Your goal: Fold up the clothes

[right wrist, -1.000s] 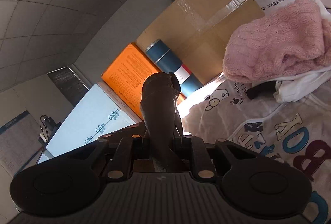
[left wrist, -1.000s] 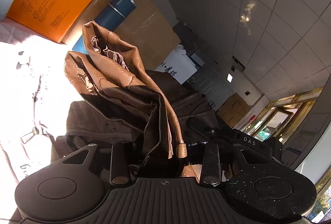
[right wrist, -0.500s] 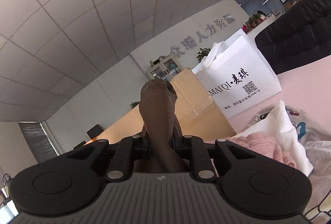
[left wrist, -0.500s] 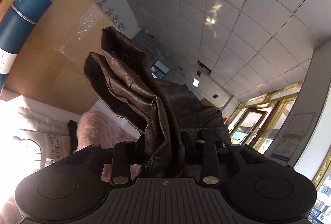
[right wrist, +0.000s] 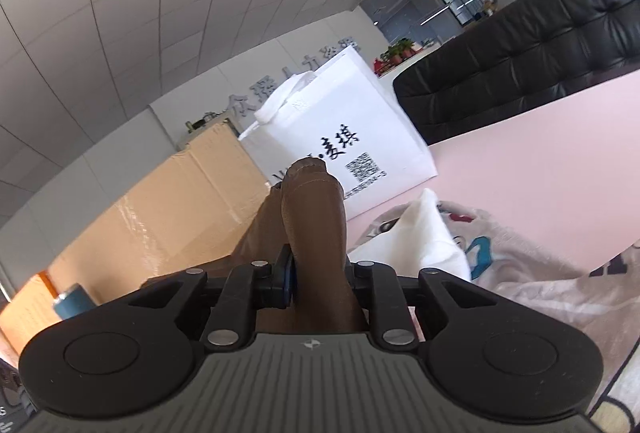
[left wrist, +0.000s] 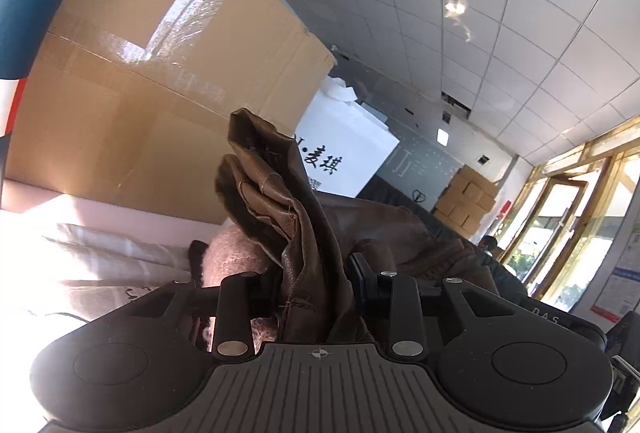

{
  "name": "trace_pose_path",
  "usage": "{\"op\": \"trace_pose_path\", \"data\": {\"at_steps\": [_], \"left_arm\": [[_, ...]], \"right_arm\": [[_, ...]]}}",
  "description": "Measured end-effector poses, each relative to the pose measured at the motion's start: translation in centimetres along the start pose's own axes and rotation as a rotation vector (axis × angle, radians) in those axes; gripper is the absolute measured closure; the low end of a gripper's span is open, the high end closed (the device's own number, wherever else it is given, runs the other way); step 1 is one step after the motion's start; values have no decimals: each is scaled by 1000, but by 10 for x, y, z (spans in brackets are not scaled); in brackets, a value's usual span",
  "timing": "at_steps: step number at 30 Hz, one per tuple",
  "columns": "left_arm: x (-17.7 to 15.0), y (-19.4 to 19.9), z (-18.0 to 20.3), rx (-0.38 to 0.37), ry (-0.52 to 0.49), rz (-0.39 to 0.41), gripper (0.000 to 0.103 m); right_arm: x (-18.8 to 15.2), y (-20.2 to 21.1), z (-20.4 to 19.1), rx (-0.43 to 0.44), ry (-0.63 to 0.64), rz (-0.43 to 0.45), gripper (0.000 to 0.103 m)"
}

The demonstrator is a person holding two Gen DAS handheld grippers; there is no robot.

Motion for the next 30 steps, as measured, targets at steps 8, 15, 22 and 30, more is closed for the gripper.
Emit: {"op": "trace_pose_path", "data": {"at_steps": [8,15,22,30], "left_arm": [[-3,13,-13,227,-30,-15,11],[-8,26,-22,336,-48,-74,5],[-10,77,-16,381,-134,-48,2],[-3,146,-10,410,-214,24,0]], "right_arm": [[-18,-40,21,-230,83,-70,37],[-27,-52,27,-277,119,-50,10],[-24,-24,19,-220,81,20,0],[-16,50,-35,-126,147,188,0]]}}
Point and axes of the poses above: each gripper's, at about its wrist camera, not at the fingertips, and y roughly against the way its jaws point, z to its right, x to its top, the point moved 5 cm from there along -y, roughly the way its jaws point, and after that the axes turned 2 degrees about -z, right-handed, at the moved point
